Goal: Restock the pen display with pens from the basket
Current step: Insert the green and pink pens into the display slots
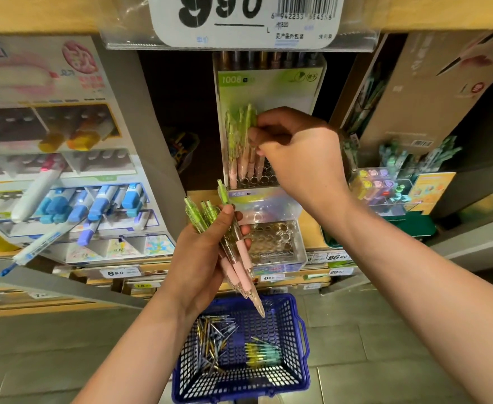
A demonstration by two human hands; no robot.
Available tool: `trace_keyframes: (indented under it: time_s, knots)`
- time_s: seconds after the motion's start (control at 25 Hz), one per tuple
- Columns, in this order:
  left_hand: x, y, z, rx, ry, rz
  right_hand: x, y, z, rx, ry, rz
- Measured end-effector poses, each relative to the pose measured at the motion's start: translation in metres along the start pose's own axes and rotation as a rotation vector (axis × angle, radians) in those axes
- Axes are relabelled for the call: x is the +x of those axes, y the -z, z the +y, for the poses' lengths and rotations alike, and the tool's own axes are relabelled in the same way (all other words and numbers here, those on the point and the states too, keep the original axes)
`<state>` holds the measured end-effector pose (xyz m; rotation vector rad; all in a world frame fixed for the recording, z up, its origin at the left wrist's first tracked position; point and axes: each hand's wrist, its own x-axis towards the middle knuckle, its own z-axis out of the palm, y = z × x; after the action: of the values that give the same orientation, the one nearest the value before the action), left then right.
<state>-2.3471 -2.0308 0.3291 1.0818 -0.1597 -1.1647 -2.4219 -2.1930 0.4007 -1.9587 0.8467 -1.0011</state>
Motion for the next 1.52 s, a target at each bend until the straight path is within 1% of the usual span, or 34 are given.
trace_keyframes:
  time_s: [0.08, 0.16, 0.28, 0.44, 0.48, 0.52, 0.6, 0.64, 0.68, 0.76, 0.84, 0.96, 1.04, 1.12, 1.2, 1.28, 1.36, 1.52]
  knots:
    - [-0.002, 0.002, 0.0, -0.004, 0.001, -0.009, -0.005, -0.003, 0.003, -0.12, 0.024, -0.043]
    - [-0.003, 0.003, 0.001, 0.003, 0.007, -0.006, -0.011, -0.006, 0.005, -0.179, 0.009, -0.089]
    - [-0.004, 0.003, 0.003, 0.021, 0.002, -0.011, -0.012, -0.006, 0.006, -0.195, -0.045, -0.122]
    - [-0.007, 0.001, 0.006, 0.028, -0.018, -0.014, -0.025, -0.001, -0.003, -0.187, -0.185, -0.173]
    - [-0.008, 0.0, 0.007, 0.033, -0.022, -0.024, -0.032, 0.0, -0.005, -0.192, -0.205, -0.237]
    - [-0.008, 0.0, 0.007, 0.046, -0.025, -0.041, -0.039, 0.0, -0.008, -0.169, -0.244, -0.337]
    - [-0.01, -0.002, 0.007, 0.068, -0.032, -0.075, -0.05, 0.0, -0.012, -0.009, -0.397, -0.544]
    - [-0.01, -0.003, 0.007, 0.068, -0.034, -0.081, -0.052, -0.001, -0.012, 0.08, -0.471, -0.589]
    - [-0.011, -0.004, 0.007, 0.059, -0.036, -0.082, -0.051, -0.001, -0.012, 0.142, -0.526, -0.592]
    - [-0.012, -0.005, 0.007, 0.031, -0.038, -0.091, -0.049, -0.001, -0.01, 0.217, -0.608, -0.542]
    - [-0.012, -0.005, 0.007, 0.009, -0.03, -0.101, -0.049, 0.0, -0.006, 0.341, -0.662, -0.498]
    - [-0.009, -0.006, 0.008, -0.001, -0.007, -0.086, -0.047, 0.005, -0.004, 0.528, -0.669, -0.451]
    - [-0.008, -0.007, 0.007, -0.033, 0.009, -0.045, -0.038, 0.013, -0.004, 0.537, -0.605, -0.359]
    - [-0.007, -0.007, 0.006, -0.088, 0.029, -0.003, -0.026, 0.023, -0.006, 0.508, -0.498, -0.232]
    - [-0.006, -0.006, 0.004, -0.107, 0.044, 0.018, -0.014, 0.032, -0.008, 0.428, -0.391, -0.064]
    - [-0.005, -0.006, 0.003, -0.105, 0.062, 0.031, -0.003, 0.036, -0.008, 0.412, -0.332, 0.092]
    - [-0.005, -0.007, 0.003, -0.116, 0.081, 0.033, 0.003, 0.034, -0.008, 0.417, -0.278, 0.155]
    - [-0.003, -0.008, 0.001, -0.158, 0.096, 0.0, 0.005, 0.025, -0.004, 0.307, -0.185, 0.149]
